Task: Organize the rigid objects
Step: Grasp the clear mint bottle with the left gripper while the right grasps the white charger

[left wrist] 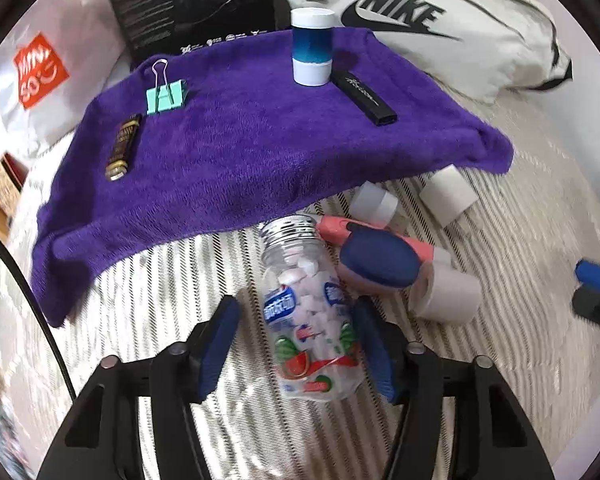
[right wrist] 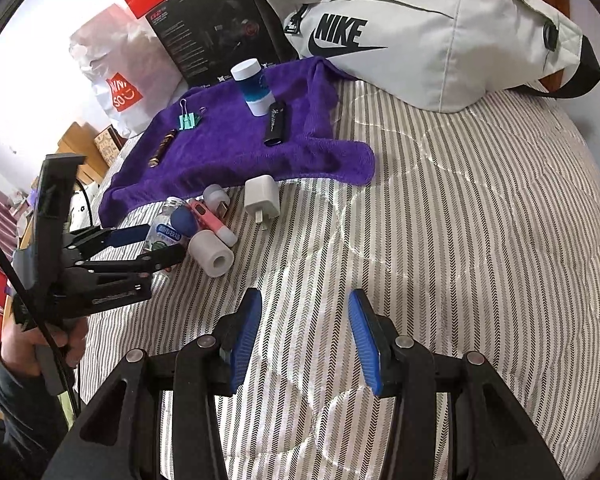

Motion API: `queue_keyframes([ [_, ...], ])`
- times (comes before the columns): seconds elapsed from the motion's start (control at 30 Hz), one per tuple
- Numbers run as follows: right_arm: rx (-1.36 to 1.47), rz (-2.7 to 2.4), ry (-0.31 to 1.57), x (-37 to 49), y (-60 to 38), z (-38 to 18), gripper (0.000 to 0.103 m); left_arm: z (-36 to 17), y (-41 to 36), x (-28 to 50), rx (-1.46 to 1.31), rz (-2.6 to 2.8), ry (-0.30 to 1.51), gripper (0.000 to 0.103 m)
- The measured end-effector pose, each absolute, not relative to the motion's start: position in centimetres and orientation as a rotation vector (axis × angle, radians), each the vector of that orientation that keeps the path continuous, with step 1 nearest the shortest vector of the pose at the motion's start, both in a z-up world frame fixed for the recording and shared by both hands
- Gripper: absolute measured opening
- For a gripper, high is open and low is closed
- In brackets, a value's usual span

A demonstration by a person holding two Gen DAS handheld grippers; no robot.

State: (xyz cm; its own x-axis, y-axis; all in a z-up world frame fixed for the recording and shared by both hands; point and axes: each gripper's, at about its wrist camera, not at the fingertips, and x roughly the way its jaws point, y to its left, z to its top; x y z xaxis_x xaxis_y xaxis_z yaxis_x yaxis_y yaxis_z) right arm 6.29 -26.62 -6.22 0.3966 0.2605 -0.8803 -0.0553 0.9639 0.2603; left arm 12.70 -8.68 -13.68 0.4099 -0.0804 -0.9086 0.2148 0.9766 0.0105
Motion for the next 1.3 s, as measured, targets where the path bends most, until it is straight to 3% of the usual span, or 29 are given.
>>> queue_keyframes([
  [0.07,0.202,0.203,1.154,6.4,-26.6,-6.5,0.045,-13.5,-8.6,12.6,0.119,-0.188,1.117,0.041],
  [0.87,0.141,0.271,1.123,13.5,-21.3,-8.5,0.045,-13.4,-1.2,11.7,0.015,-0.149,1.116,0.041],
  [1.0,0.09,0.246,1.135,14.5,-20.4,-9.4,0.034,-13.3,-1.1,11.6,0.015,-0.156,1.118,0.041],
  [1.3,0.048,0.23,1.138,15.4,-19.5,-10.7,0.028,-13.2,-1.0,11.7,0.005,-0.166,1.113,0.041],
])
